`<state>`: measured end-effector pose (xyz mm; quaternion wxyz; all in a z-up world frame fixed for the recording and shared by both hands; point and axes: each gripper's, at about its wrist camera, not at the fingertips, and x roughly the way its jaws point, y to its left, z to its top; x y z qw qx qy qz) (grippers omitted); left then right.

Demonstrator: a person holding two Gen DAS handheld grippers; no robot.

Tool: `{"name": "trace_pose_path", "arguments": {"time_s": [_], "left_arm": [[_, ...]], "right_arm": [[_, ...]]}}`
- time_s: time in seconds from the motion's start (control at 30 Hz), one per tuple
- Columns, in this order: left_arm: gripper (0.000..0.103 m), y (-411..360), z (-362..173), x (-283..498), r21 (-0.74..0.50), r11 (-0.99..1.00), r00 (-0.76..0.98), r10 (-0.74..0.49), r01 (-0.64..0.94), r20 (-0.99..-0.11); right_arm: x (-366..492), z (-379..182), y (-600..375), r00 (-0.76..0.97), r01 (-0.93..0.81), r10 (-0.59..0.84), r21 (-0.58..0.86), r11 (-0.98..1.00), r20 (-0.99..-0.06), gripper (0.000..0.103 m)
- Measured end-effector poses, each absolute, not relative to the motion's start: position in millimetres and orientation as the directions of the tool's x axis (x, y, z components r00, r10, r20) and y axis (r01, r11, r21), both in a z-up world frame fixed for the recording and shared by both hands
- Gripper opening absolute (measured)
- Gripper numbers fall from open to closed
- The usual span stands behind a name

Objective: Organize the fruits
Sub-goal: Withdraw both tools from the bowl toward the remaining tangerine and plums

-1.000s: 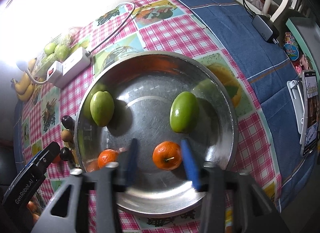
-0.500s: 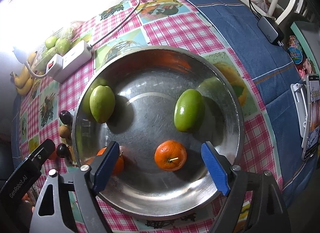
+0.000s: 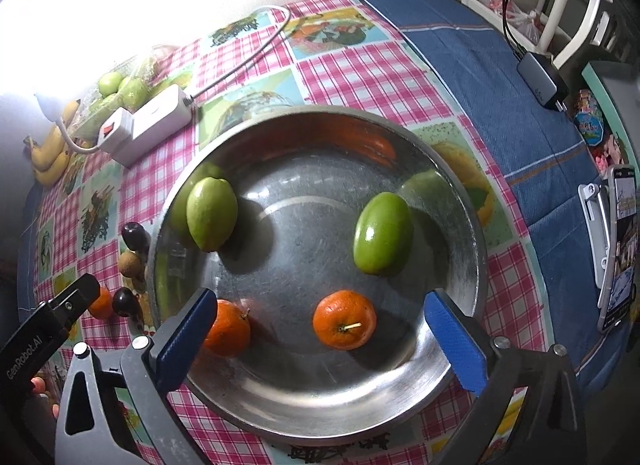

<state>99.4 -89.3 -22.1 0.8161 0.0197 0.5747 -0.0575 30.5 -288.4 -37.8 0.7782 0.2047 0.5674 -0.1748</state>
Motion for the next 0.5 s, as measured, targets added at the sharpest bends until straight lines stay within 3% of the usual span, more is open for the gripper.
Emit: {"name": "trace_pose_path", "arguments": {"time_s": [0.5], "left_arm": [[0.103,-60,-15,105,-0.082,0.995,0.354,-0.099,0.063,-0.930]], "right_arm": [[40,-26,-263,0.367,0.437,-0.001,0.172,0.883,-0.930,0.103]]}}
